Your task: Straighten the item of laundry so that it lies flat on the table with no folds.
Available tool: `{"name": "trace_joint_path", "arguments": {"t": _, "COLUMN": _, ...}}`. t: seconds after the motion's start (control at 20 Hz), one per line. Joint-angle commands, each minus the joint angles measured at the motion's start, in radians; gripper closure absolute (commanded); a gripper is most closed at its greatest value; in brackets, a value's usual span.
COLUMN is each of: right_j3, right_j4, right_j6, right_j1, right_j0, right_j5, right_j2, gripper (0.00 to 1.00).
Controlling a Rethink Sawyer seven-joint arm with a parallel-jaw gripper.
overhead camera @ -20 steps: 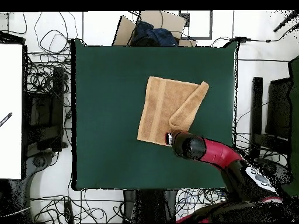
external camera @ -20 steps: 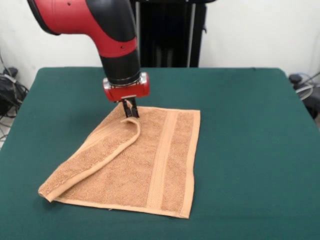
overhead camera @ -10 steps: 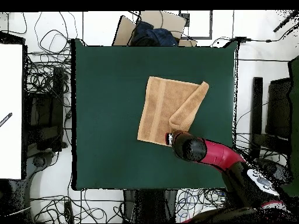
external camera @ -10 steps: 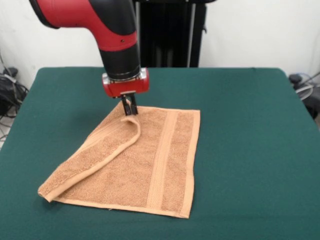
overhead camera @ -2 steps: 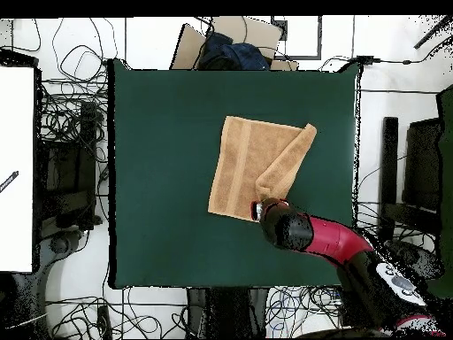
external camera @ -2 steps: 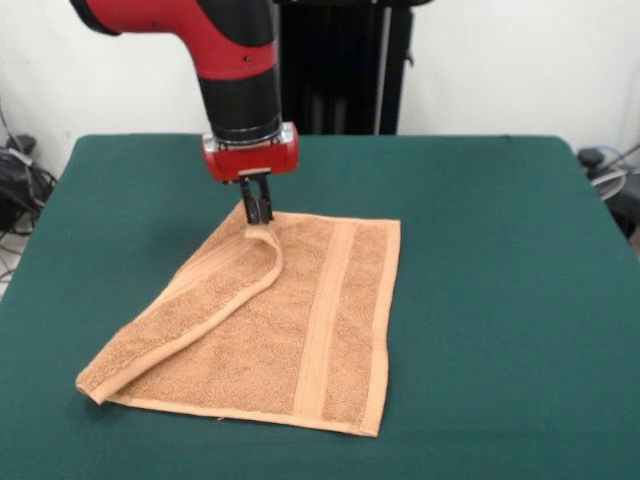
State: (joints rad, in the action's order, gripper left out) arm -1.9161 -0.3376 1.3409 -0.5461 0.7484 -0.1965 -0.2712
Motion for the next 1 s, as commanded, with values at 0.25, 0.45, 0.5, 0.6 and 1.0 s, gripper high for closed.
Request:
{"name": "trace_joint_path", "arguments": {"t": 0.25, "right_j3": -0.06, "right_j4": 0.033, "right_j6": 0.202, "right_j1": -0.036, "right_j0": -0.033, "right_j5": 0.078, "right_j2": -0.063, "gripper": 1.0}}
{"name": "trace_joint_path", "arguments": {"t": 0.45, "right_j3": -0.071, "right_j4": 0.038, "right_j6": 0.205, "right_j1": -0.049, "right_j0": -0.033, "right_j5": 0.077, "right_j2": -0.059, "gripper": 1.0}}
{"name": "trace_joint_path", "arguments": {"t": 0.5, "right_j3": -0.069, "right_j4": 0.038, "right_j6": 0.204, "right_j1": -0.044, "right_j0": -0.032, "right_j5": 0.078, "right_j2": -0.061, "gripper": 1.0}}
{"name": "trace_joint_path", "arguments": {"t": 0.6, "right_j3": -0.068, "right_j4": 0.035, "right_j6": 0.2, "right_j1": -0.037, "right_j0": -0.029, "right_j5": 0.08, "right_j2": -0.065, "gripper": 1.0}}
{"name": "trace_joint_path", "arguments": {"t": 1.0, "right_j3": -0.064, "right_j4": 0.016, "right_j6": 0.18, "right_j1": -0.032, "right_j0": -0.018, "right_j5": 0.093, "right_j2": -0.079, "gripper": 0.0}}
